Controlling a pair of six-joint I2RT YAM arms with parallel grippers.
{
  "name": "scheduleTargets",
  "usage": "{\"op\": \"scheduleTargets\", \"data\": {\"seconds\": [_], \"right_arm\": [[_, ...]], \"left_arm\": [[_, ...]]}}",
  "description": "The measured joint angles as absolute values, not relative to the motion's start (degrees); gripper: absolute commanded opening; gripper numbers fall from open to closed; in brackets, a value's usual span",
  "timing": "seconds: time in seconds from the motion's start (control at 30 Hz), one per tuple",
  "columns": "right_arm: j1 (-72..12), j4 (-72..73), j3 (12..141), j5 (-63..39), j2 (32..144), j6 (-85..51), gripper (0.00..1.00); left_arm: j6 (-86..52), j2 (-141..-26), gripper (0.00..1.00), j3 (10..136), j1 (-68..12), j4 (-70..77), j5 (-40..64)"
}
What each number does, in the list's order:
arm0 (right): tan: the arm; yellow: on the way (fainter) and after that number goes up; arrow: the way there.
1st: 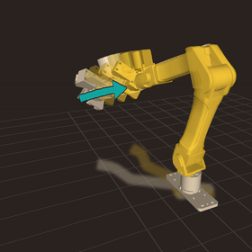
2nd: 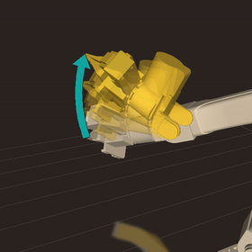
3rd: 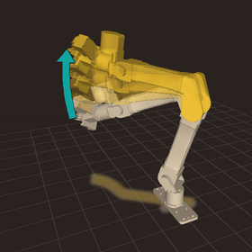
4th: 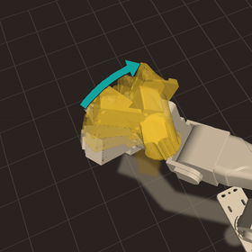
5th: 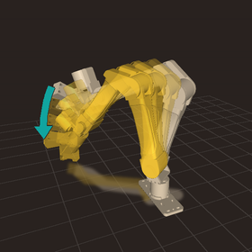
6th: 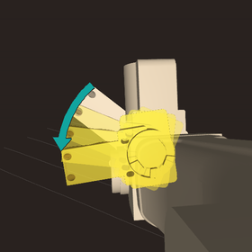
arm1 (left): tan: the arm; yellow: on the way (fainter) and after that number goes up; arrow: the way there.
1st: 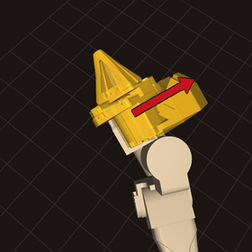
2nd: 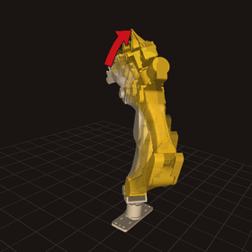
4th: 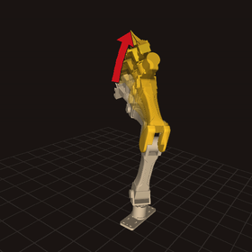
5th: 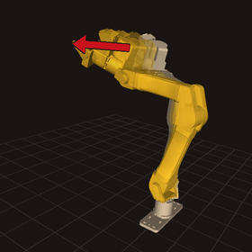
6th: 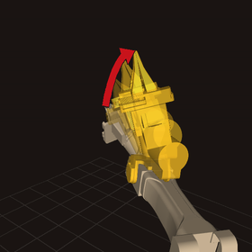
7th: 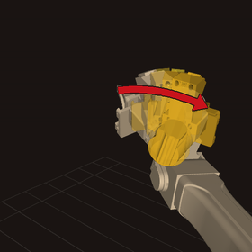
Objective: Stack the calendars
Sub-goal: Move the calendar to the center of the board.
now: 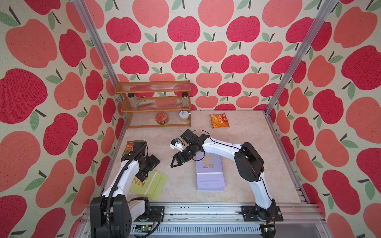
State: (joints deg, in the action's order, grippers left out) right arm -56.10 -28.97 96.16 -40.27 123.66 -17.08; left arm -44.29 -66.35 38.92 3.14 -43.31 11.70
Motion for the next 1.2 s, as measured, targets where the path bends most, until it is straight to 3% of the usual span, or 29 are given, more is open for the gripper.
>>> {"op": "scheduleTargets", "data": {"seconds": [1.2], "right_arm": [[-59.16,-26.44,91.90,-46.15,125.75,-22.20,0.80]], "left_arm": [[-47.31,-73.23,0.99,35.99,1.28,-23.68,16.93]]}}
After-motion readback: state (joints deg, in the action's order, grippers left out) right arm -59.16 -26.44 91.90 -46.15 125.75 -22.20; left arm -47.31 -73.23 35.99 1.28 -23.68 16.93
